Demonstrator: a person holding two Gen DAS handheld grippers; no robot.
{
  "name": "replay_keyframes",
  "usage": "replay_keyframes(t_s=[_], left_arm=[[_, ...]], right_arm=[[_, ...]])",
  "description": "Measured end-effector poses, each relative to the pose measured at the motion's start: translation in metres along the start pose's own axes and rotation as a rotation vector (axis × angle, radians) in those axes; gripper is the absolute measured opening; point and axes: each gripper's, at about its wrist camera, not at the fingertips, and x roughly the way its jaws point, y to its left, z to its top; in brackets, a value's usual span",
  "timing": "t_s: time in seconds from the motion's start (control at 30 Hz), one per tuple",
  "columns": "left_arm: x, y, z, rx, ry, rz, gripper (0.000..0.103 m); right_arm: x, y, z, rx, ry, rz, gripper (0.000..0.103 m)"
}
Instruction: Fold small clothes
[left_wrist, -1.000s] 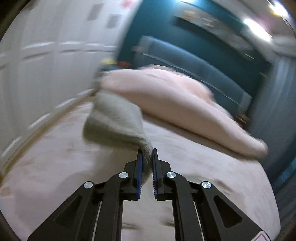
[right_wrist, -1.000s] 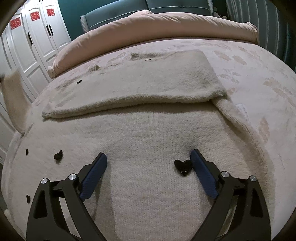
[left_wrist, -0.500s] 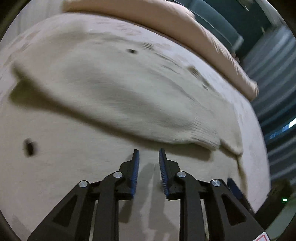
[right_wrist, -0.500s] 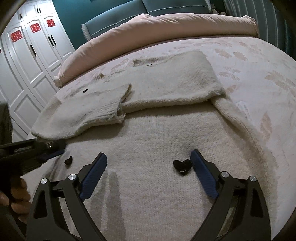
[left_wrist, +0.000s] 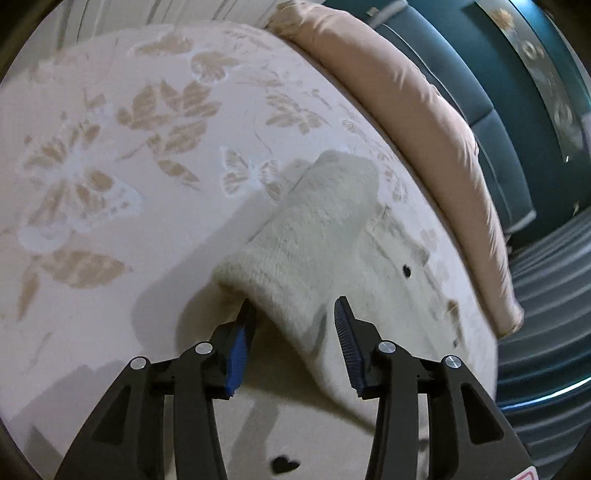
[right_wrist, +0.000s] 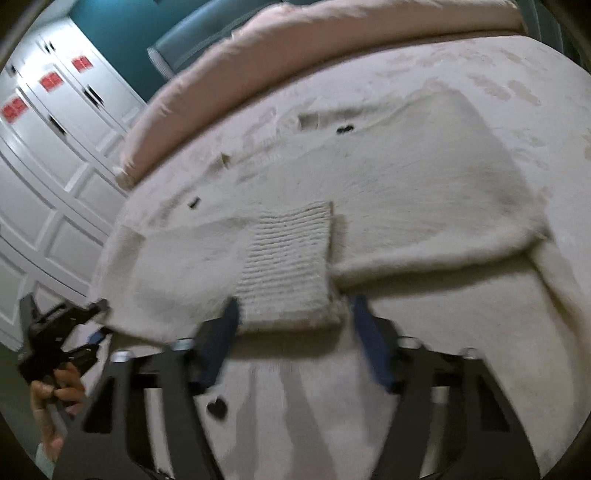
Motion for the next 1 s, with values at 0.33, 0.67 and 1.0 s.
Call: replay_keyframes(t_s=[0.33,0.67,1.0], left_arm=[[-0.007,-0.027,0.004,0.089,-0.083,-0.012,0.008],[0.037,-0.040,-0.047,0.281,-0.065,0.168,0.010],[0.040,-0.038,-0.057,0.342,-0.134,0.180,0.014]], right_arm=[[-0.094,0.022,0.069,-0.104,-0.369,0.012,0.008],[-0.021,-0.055,0.056,-0.019,-0.132,-0.151,0.005],[-0.023,0.063,0.054,-0.167,-0.186,0.027,0.008]])
